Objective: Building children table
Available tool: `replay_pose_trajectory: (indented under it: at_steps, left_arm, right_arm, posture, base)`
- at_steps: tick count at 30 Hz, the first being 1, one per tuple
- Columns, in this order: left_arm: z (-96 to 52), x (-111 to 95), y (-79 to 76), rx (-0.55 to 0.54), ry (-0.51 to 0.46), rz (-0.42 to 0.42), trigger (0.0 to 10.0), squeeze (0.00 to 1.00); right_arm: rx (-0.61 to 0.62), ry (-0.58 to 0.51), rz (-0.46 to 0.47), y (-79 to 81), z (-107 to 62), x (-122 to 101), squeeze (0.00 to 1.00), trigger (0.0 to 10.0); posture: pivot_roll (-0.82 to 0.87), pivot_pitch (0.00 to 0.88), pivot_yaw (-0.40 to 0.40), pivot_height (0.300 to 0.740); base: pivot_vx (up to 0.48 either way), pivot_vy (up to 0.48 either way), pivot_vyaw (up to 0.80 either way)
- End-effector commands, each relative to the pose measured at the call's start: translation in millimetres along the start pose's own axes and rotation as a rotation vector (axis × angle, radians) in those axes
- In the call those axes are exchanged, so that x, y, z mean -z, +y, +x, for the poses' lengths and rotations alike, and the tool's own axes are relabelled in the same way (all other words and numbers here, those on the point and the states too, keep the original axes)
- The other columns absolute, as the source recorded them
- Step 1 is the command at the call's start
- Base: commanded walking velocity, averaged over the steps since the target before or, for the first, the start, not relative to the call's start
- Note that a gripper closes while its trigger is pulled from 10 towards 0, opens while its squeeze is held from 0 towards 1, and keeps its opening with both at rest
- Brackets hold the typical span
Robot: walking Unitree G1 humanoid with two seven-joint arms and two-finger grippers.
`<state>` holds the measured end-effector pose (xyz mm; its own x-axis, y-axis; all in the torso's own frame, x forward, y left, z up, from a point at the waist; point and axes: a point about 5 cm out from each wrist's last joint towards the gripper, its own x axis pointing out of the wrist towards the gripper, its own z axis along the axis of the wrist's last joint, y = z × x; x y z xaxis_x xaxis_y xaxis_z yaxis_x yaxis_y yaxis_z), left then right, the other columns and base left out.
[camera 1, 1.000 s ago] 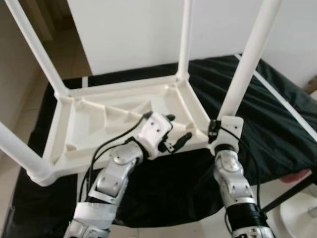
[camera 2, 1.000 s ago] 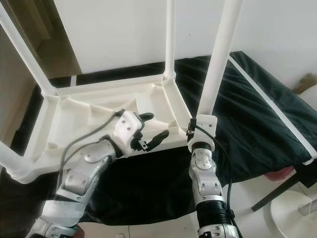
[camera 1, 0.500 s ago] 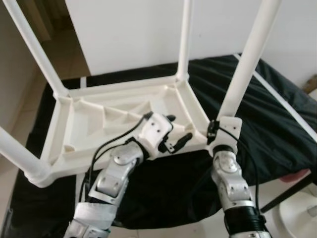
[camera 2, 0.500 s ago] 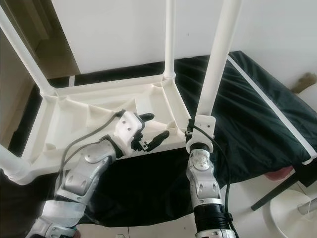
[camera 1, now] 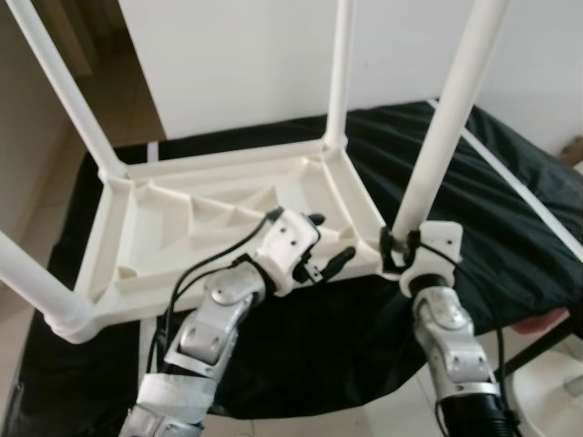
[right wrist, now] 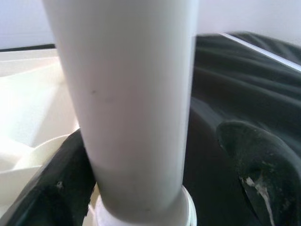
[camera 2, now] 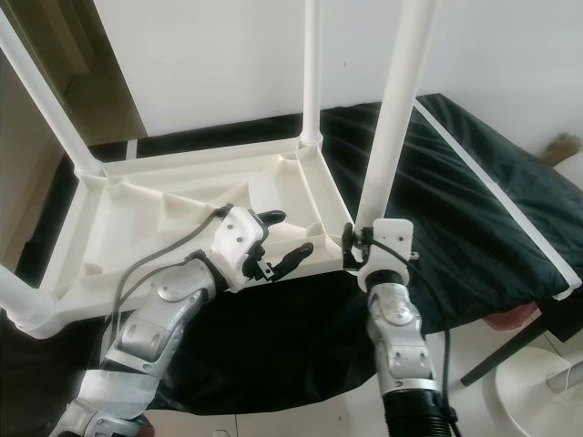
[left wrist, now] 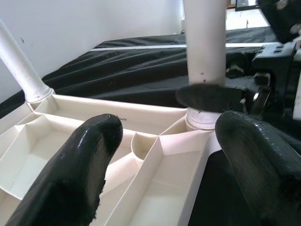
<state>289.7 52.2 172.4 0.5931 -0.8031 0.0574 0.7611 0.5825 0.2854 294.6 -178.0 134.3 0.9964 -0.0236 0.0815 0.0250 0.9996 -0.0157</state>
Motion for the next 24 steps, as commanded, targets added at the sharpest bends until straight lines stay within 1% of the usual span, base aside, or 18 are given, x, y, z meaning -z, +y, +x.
replay_pose_trajectory:
  at_steps: [1,2,3,4,5,6,8,9,10,11,13,19,22,24]
  left_arm:
    - [-0.8,0.1,-0.7,0.001,0.001,0.005,10.0,0.00]
    - [-0.8,0.1,-0.7,0.001,0.001,0.005,10.0,0.00]
    - [-0.8,-0.1,0.0,0.001,0.001,0.006,10.0,0.00]
    - [-0.6,-0.7,0.8,0.002,0.001,0.008,10.0,0.00]
    - [-0.6,-0.7,0.8,0.002,0.001,0.008,10.0,0.00]
    - [-0.4,-1.3,1.0,0.003,0.000,0.009,10.0,0.00]
    - [0.0,-2.1,1.4,0.004,-0.001,0.011,10.0,0.00]
    - [0.0,-2.1,1.4,0.004,-0.001,0.011,10.0,0.00]
    - [0.0,-2.5,1.5,0.004,-0.002,0.013,10.0,0.00]
    - [0.0,-2.5,1.5,0.004,-0.002,0.013,10.0,0.00]
    - [0.1,-2.5,1.8,0.001,-0.001,0.013,10.0,0.00]
    - [-2.0,-1.8,2.0,-0.012,0.004,0.012,10.0,0.00]
    - [-5.6,0.9,1.6,-0.012,0.022,0.027,10.0,0.00]
    - [-6.0,1.2,1.9,-0.011,0.024,0.030,10.0,0.00]
  right_arm:
    - [-0.008,-0.022,0.019,-7.6,-1.4,-1.7,1.00,10.0]
    - [-0.008,-0.022,0.019,-7.6,-1.4,-1.7,1.00,10.0]
    - [-0.046,-0.023,0.012,-11.5,0.1,-2.2,0.76,10.0]
    - [-0.119,-0.023,-0.001,-13.3,2.1,-2.9,0.00,10.0]
    - [-0.119,-0.023,-0.001,-13.3,2.1,-2.9,0.00,10.0]
    - [-0.206,-0.017,-0.009,-12.5,3.7,-3.7,0.00,10.0]
    - [-0.325,-0.009,-0.018,-9.7,5.6,-5.2,0.00,10.0]
    - [-0.325,-0.009,-0.018,-9.7,5.6,-5.2,0.00,10.0]
    - [-0.421,0.002,-0.035,-5.4,7.8,-5.9,0.00,10.0]
    - [-0.421,0.002,-0.035,-5.4,7.8,-5.9,0.00,10.0]
    - [-0.498,0.020,-0.077,-2.5,13.3,-5.3,0.00,10.0]
    - [-0.572,0.048,-0.109,-0.4,23.3,-4.4,0.00,10.0]
    - [-0.594,0.079,-0.173,-0.4,30.1,1.3,0.00,10.0]
    - [-0.594,0.085,-0.181,-0.5,31.3,2.5,0.00,10.0]
  posture:
    - [-0.02,0.000,0.033,0.740]
    - [-0.02,0.000,0.033,0.740]
    - [-0.02,0.000,0.037,0.740]
    - [-0.02,0.000,0.040,0.740]
    - [-0.02,0.000,0.040,0.740]
    - [-0.02,0.000,0.040,0.740]
    - [-0.01,0.000,0.042,0.740]
    - [-0.01,0.000,0.042,0.740]
    - [-0.01,0.000,0.038,0.740]
    - [-0.01,0.000,0.038,0.740]
    - [0.00,0.000,0.035,0.740]
    - [0.01,0.000,0.029,0.740]
    - [0.04,0.000,0.029,0.740]
    - [0.04,0.000,0.029,0.740]
  base:
    - [0.000,0.000,0.00]
    - [0.000,0.000,0.00]
    - [0.000,0.000,0.00]
    - [0.000,0.000,0.00]
    - [0.000,0.000,0.00]
    - [0.000,0.000,0.00]
    - [0.000,0.000,0.00]
    - [0.000,0.000,0.00]
    - [0.000,0.000,0.00]
    - [0.000,0.000,0.00]
    - [0.000,0.000,0.00]
    - [0.000,0.000,0.00]
    - [0.000,0.000,0.00]
    - [0.000,0.000,0.00]
